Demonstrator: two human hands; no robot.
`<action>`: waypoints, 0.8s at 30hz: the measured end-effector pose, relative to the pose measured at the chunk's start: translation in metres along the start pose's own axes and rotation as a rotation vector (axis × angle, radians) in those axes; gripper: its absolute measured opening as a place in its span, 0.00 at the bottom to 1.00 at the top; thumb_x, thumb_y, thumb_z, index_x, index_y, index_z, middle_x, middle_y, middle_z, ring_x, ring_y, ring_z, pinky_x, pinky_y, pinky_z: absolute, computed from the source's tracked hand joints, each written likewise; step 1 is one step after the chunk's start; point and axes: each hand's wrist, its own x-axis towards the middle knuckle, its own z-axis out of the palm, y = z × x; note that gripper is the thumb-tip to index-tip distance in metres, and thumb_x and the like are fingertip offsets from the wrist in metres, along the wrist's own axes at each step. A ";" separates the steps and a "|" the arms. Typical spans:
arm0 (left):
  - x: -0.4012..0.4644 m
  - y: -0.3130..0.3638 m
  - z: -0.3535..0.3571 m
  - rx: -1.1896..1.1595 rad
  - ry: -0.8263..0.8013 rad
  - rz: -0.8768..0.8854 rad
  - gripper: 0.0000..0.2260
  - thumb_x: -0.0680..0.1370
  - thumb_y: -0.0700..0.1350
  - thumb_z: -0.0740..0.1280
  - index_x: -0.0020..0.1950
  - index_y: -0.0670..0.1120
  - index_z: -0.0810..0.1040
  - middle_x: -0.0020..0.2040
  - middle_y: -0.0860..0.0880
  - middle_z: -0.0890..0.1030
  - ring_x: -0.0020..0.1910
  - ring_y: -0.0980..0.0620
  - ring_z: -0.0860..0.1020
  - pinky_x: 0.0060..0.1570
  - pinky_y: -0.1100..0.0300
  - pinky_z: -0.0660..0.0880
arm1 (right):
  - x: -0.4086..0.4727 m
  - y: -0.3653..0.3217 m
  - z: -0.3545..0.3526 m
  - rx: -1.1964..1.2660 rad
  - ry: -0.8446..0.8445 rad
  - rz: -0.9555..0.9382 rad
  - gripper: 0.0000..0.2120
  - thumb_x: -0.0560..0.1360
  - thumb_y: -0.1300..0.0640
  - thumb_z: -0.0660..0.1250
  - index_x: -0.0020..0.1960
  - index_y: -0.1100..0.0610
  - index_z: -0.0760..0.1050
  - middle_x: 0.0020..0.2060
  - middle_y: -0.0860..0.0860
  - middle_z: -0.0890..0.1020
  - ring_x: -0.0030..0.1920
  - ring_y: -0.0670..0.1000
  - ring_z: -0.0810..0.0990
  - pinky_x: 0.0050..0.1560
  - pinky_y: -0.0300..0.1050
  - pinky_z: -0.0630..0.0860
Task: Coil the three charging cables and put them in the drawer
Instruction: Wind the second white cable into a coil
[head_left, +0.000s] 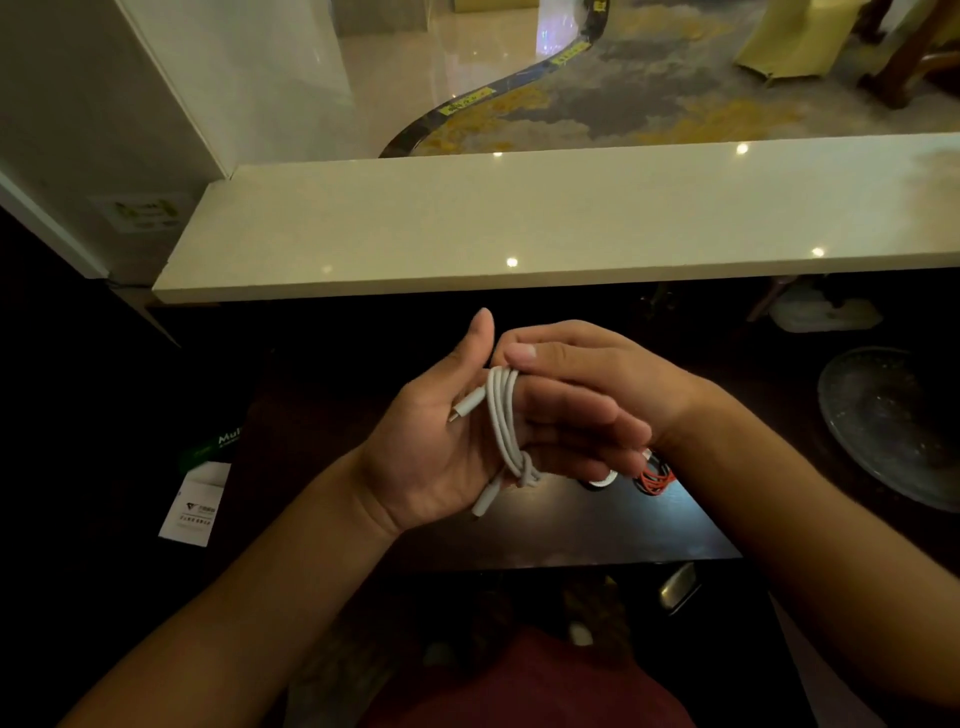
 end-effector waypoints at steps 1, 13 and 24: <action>-0.001 0.001 0.003 0.028 0.021 -0.008 0.39 0.81 0.64 0.45 0.59 0.32 0.81 0.60 0.30 0.80 0.61 0.35 0.80 0.61 0.49 0.78 | -0.001 0.003 0.000 -0.011 0.030 0.002 0.30 0.87 0.54 0.51 0.31 0.57 0.77 0.20 0.53 0.74 0.18 0.49 0.73 0.21 0.40 0.69; 0.006 0.014 0.012 0.189 0.412 -0.052 0.35 0.82 0.55 0.49 0.29 0.36 0.81 0.34 0.38 0.83 0.33 0.41 0.84 0.31 0.60 0.80 | -0.015 -0.001 0.011 -0.539 0.308 -0.130 0.16 0.85 0.57 0.59 0.42 0.59 0.76 0.32 0.51 0.80 0.32 0.48 0.79 0.40 0.42 0.78; 0.005 0.017 0.003 0.083 0.336 -0.072 0.33 0.82 0.55 0.49 0.29 0.39 0.81 0.31 0.40 0.82 0.29 0.43 0.83 0.27 0.62 0.77 | -0.013 0.000 0.006 -0.527 0.296 -0.153 0.12 0.84 0.62 0.60 0.45 0.57 0.77 0.37 0.47 0.82 0.39 0.44 0.81 0.48 0.40 0.78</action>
